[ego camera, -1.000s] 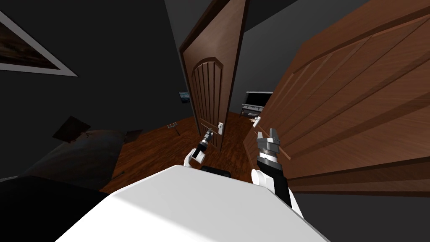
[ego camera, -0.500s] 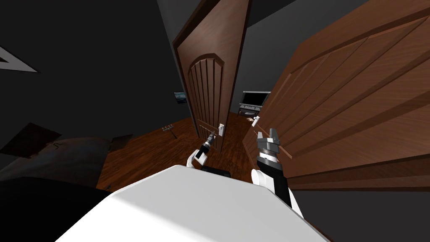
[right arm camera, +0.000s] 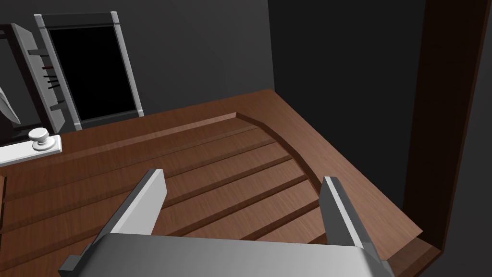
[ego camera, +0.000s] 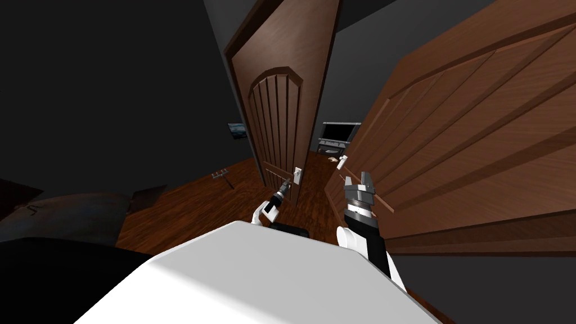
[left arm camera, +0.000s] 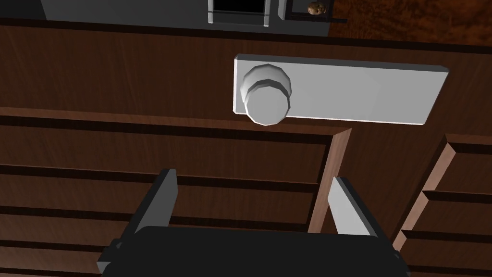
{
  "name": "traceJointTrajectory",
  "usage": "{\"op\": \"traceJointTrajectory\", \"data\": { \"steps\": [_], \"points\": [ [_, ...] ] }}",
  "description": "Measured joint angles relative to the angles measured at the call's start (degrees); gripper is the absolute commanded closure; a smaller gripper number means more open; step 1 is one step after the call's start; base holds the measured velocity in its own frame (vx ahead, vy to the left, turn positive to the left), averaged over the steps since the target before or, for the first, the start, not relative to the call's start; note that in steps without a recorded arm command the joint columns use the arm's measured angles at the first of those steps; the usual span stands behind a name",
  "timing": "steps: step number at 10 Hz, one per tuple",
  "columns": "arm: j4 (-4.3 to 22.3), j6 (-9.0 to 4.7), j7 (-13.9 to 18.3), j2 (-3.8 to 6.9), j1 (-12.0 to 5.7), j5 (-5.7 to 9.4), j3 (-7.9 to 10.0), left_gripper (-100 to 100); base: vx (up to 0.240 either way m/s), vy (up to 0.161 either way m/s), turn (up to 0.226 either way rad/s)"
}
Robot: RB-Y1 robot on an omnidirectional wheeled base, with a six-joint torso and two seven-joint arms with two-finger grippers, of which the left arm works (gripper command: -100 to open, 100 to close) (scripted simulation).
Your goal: Push the door open
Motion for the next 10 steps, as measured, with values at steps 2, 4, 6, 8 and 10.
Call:
{"op": "traceJointTrajectory", "data": {
  "steps": [2, 4, 6, 8, 10],
  "points": [
    [1.69, -0.08, 0.06, -0.18, -0.84, 0.0, -0.23, -100, 0.068, 0.002, -0.022],
    [2.36, -0.21, -0.03, -0.03, -1.25, 0.08, 0.14, -100, 0.15, -0.088, -0.026],
    [2.97, -0.27, -0.14, -0.17, -1.75, 0.15, 0.48, -100, 0.184, -0.064, -0.025],
    [3.73, -0.36, -0.26, -0.51, -2.31, 0.24, 0.92, -100, 0.209, -0.071, -0.026],
    [4.5, -0.51, -0.38, -1.11, -2.84, 0.33, 1.33, -100, 0.125, -0.056, -0.011]
  ]
}}
